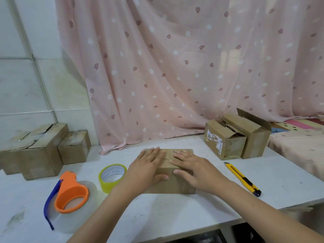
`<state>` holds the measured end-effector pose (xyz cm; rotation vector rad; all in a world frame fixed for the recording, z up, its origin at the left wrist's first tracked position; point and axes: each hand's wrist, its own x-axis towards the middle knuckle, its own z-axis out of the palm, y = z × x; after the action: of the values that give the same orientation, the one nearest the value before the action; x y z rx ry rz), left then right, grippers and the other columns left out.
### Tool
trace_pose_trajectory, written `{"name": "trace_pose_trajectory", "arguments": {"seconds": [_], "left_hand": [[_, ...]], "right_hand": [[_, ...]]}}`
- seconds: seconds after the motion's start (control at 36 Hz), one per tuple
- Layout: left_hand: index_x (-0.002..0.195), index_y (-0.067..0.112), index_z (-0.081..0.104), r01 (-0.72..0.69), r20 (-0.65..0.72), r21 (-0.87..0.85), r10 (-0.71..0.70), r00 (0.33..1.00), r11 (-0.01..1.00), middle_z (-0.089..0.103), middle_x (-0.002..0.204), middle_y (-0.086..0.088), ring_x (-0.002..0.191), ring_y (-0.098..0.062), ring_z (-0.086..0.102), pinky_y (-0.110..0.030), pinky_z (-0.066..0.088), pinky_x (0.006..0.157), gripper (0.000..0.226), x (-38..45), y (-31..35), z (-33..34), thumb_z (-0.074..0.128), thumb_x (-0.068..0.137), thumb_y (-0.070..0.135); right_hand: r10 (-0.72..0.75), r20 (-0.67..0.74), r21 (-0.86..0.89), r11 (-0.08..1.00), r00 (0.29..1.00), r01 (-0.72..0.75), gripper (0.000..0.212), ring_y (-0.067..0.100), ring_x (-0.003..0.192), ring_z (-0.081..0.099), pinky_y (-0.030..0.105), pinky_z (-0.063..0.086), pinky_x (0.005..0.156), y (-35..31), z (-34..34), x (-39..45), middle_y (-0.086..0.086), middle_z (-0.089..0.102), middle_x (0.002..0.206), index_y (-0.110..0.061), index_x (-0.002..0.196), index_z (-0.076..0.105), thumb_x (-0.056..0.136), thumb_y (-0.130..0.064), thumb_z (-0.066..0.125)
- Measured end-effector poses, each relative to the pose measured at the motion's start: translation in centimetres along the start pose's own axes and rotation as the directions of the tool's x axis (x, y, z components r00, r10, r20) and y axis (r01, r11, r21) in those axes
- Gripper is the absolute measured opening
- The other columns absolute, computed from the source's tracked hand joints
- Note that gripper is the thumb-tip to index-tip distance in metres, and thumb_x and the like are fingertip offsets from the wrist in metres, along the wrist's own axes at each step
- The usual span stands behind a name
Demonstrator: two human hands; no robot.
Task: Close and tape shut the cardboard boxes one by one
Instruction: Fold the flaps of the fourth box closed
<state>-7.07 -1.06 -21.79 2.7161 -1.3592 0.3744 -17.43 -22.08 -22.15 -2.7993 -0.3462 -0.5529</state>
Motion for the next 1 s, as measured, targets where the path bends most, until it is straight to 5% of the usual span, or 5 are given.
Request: {"name": "trace_pose_trajectory", "arguments": {"seconds": [0.17,0.33,0.58,0.69,1.0], "left_hand": [[0.159,0.025,0.008,0.000,0.040,-0.029,0.002,0.999,1.000,0.003,0.167,0.001,0.154,-0.014,0.004,-0.023,-0.011,0.116,0.110,-0.2,0.0,-0.4,0.006,0.065,0.082],[0.160,0.027,0.002,-0.021,0.152,-0.081,0.033,0.988,0.996,-0.006,0.166,0.007,0.153,-0.010,-0.003,-0.025,-0.003,0.120,0.088,0.3,-0.6,-1.9,0.053,0.095,0.057],[0.159,0.021,-0.005,-0.030,0.142,-0.045,0.036,0.989,0.999,-0.010,0.166,-0.001,0.153,-0.015,-0.009,-0.029,-0.011,0.121,0.093,-0.1,-0.1,-1.2,0.050,0.095,0.059],[0.159,0.023,-0.002,-0.019,0.107,-0.050,0.025,0.994,0.999,-0.008,0.167,0.001,0.153,-0.013,-0.007,-0.028,-0.010,0.122,0.086,-0.4,-0.1,-1.1,0.045,0.097,0.060],[0.158,0.024,-0.007,-0.046,0.203,-0.056,0.056,0.978,0.997,-0.013,0.166,0.003,0.153,-0.013,-0.011,-0.027,-0.011,0.120,0.086,-0.2,-0.5,-1.6,0.051,0.099,0.048]], "right_hand": [[0.028,-0.014,0.019,0.999,1.000,-0.028,0.059,0.005,0.143,0.035,0.020,0.020,0.119,-0.5,-0.3,-0.5,-0.010,0.047,0.151,-0.033,0.138,0.059,0.094,-0.065,0.036],[0.029,-0.022,0.012,1.000,0.999,-0.028,0.056,0.006,0.135,0.048,0.020,0.033,0.113,-1.1,-1.2,-0.2,-0.009,0.058,0.141,-0.027,0.131,0.066,0.094,-0.058,0.040],[-0.014,0.042,-0.043,0.999,0.999,0.016,0.050,0.001,0.144,0.034,0.029,0.035,0.116,-1.7,-1.0,0.0,-0.020,0.047,0.149,-0.033,0.142,0.055,0.101,-0.051,0.030],[0.003,0.010,-0.030,1.000,1.000,-0.003,0.041,-0.010,0.137,0.022,0.010,0.017,0.113,-2.1,-1.0,-0.6,-0.017,0.047,0.149,-0.030,0.143,0.054,0.105,-0.037,0.043],[0.088,0.019,0.055,0.995,0.996,-0.089,0.036,-0.001,0.137,0.042,0.006,0.021,0.113,-2.3,-2.7,-1.6,-0.014,0.058,0.140,-0.026,0.137,0.060,0.103,-0.032,0.051]]}}
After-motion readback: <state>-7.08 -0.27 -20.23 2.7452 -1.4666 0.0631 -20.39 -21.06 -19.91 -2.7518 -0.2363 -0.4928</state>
